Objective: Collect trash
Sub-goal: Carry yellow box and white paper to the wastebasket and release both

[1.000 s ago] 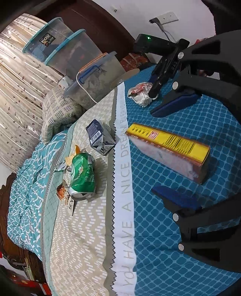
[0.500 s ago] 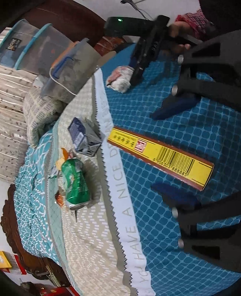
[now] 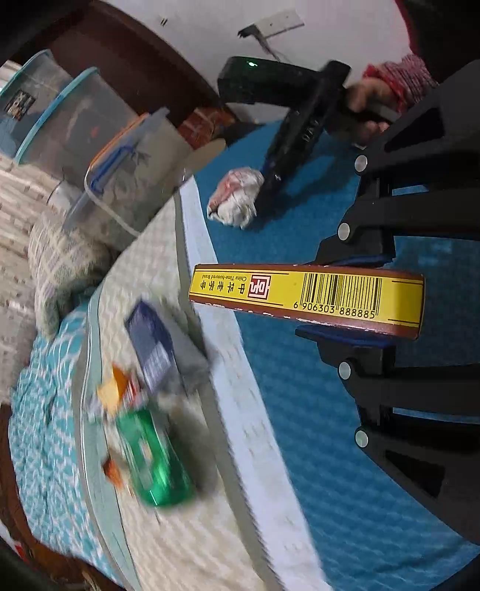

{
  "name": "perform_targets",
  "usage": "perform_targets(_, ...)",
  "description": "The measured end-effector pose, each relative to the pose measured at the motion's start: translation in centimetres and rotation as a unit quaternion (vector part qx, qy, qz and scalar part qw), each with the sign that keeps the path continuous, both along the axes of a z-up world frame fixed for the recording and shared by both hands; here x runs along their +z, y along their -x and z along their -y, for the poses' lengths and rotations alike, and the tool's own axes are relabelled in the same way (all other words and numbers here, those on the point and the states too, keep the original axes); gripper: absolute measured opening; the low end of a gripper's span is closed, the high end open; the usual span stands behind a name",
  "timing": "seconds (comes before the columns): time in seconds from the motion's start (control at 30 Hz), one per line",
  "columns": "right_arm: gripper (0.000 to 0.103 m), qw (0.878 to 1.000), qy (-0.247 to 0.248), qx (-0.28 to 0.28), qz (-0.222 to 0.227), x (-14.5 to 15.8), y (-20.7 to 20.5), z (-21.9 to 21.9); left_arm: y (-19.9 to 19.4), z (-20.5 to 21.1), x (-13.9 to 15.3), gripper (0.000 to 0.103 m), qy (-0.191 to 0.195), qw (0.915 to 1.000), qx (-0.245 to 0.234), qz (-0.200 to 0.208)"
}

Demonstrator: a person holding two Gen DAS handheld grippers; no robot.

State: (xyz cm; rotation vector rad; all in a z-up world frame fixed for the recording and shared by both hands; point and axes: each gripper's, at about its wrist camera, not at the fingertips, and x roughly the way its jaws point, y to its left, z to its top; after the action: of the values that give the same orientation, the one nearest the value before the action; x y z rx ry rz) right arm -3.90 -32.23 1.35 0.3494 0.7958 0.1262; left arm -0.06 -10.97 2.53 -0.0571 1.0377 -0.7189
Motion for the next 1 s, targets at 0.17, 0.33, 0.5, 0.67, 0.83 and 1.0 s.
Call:
perform_targets(0.17,0.038,0.999,0.001,-0.047,0.014,0.5,1.1,4.3,-2.2,7.4,0.4,0.024,0.011,0.9978,-0.063,-0.012)
perform_targets(0.33,0.038,0.992,0.010,-0.119,0.027,1.4,2.7,10.9,-4.9,16.7,0.9,0.024,0.021,0.9908,-0.131,-0.028)
perform_targets(0.5,0.038,0.982,0.018,-0.185,0.029,2.3,3.4,18.7,-7.0,27.1,1.3,0.024,0.014,0.9811,-0.189,-0.039)
perform_targets(0.67,0.039,0.975,0.019,-0.223,0.015,2.1,2.4,24.7,-9.0,36.4,0.3,0.024,-0.006,0.9744,-0.217,-0.058)
perform_targets(0.83,0.063,0.967,0.025,-0.254,0.008,1.9,0.9,28.1,-9.9,42.3,-0.7,0.047,-0.052,0.9734,-0.221,-0.035)
perform_targets(1.0,0.069,0.959,0.026,-0.280,0.030,1.9,1.4,28.7,-10.4,43.2,0.2,0.065,-0.052,0.9769,-0.207,-0.008)
